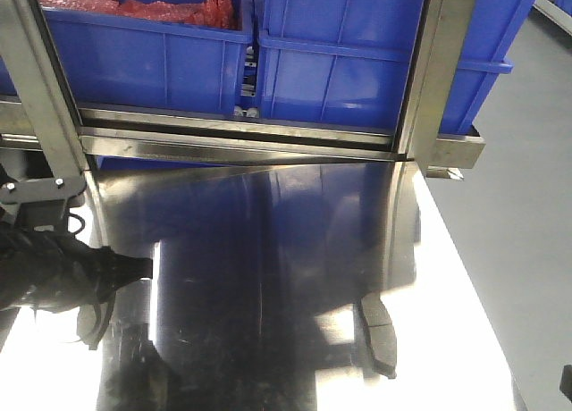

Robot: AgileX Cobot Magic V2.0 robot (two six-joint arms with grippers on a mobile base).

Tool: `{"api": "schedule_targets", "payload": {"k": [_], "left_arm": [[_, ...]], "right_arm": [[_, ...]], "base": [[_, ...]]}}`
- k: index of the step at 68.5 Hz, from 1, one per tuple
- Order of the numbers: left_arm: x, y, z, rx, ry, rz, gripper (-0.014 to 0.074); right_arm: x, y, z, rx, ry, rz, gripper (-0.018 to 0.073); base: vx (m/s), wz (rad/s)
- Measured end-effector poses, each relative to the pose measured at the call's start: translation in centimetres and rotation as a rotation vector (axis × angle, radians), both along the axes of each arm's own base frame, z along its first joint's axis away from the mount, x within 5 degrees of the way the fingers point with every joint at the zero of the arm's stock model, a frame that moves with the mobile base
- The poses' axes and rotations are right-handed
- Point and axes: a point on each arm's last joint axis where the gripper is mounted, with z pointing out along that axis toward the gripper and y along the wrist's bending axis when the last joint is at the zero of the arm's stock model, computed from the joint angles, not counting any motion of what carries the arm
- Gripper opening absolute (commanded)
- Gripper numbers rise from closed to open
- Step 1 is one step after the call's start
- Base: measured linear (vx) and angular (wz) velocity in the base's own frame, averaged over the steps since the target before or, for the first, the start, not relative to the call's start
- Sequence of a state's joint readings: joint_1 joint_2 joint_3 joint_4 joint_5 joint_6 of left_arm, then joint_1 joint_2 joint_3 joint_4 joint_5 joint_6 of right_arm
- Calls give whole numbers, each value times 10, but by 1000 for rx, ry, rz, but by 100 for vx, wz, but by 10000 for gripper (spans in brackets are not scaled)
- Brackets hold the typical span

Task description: Move and align brake pads A on conveyor

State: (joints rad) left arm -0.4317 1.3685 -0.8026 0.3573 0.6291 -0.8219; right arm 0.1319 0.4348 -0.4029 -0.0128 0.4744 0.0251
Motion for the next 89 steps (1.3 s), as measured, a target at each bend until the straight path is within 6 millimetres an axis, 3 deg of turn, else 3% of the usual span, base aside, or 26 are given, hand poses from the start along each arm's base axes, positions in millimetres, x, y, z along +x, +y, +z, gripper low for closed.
{"api": "schedule_targets", "payload": {"k": [11, 34, 48, 62, 89], "left_arm": [[-18, 2, 32, -35, -106, -39, 31], [-74, 33, 86, -69, -269, -30, 31], [-110, 52, 86, -95, -335, -22, 31], [-133, 65, 91, -114, -416, -14, 31], [-146, 72, 97, -134, -460, -5, 31]], "right_arm": [[0, 0, 0, 0, 0, 0, -10], [0, 0, 0, 0, 0, 0, -10], [0, 0, 0, 0, 0, 0, -10], [0, 0, 0, 0, 0, 0, -10], [0, 0, 0, 0, 0, 0, -10]], "base": [[0, 0], [0, 0], [0, 0], [0, 0], [0, 0]]}}
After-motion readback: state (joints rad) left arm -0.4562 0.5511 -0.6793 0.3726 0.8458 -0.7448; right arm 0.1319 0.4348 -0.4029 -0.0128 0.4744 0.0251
